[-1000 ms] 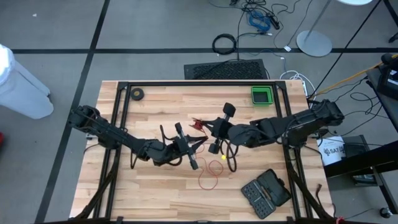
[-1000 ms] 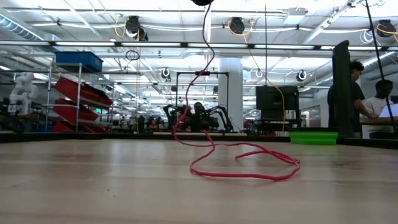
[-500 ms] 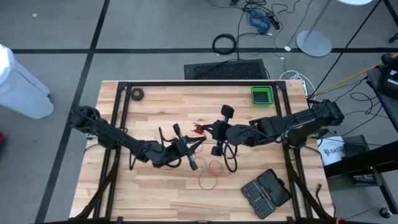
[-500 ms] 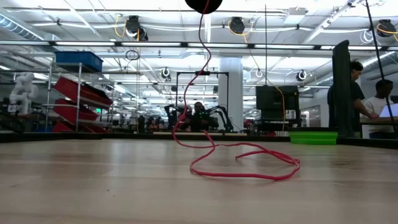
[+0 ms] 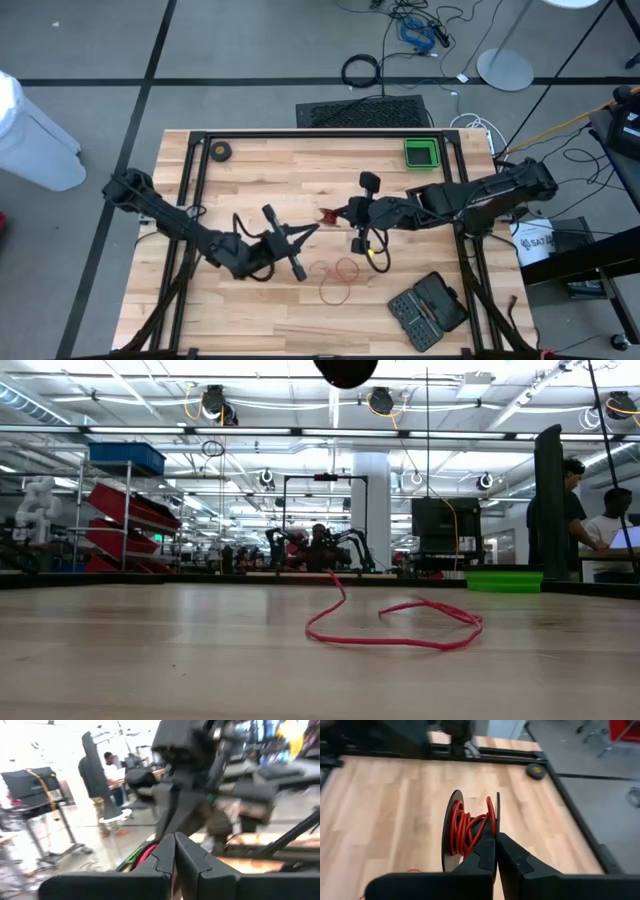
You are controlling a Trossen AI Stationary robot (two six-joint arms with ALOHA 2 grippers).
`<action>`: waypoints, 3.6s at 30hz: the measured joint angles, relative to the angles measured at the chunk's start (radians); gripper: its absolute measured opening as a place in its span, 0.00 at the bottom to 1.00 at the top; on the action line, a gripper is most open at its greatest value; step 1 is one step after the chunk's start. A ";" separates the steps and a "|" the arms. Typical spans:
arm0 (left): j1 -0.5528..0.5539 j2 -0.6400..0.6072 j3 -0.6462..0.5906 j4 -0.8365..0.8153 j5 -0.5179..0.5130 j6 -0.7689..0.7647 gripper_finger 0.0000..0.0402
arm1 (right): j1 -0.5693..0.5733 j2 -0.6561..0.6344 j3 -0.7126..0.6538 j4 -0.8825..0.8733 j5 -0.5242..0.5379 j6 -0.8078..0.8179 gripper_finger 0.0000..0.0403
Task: Coil cords
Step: Coil the red wire into the spool
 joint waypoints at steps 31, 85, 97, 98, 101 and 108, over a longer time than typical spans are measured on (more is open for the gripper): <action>0.010 0.088 0.000 -0.571 0.086 -0.578 0.53 | 0.054 -0.154 0.000 -0.131 0.076 0.064 0.00; 0.193 0.344 0.021 -0.334 0.638 -0.707 0.59 | 0.134 -0.219 0.000 -0.229 0.165 0.139 0.00; 0.194 0.344 0.026 -0.329 0.627 -0.681 0.41 | 0.134 -0.218 0.000 -0.230 0.165 0.136 0.00; 0.194 0.344 0.026 -0.329 0.627 -0.681 0.40 | 0.134 -0.218 0.000 -0.230 0.165 0.136 0.00; 0.194 0.344 0.026 -0.331 0.627 -0.681 0.37 | 0.134 -0.218 0.000 -0.230 0.165 0.136 0.00; 0.194 0.344 0.026 -0.336 0.626 -0.655 0.36 | 0.134 -0.218 0.000 -0.231 0.165 0.135 0.00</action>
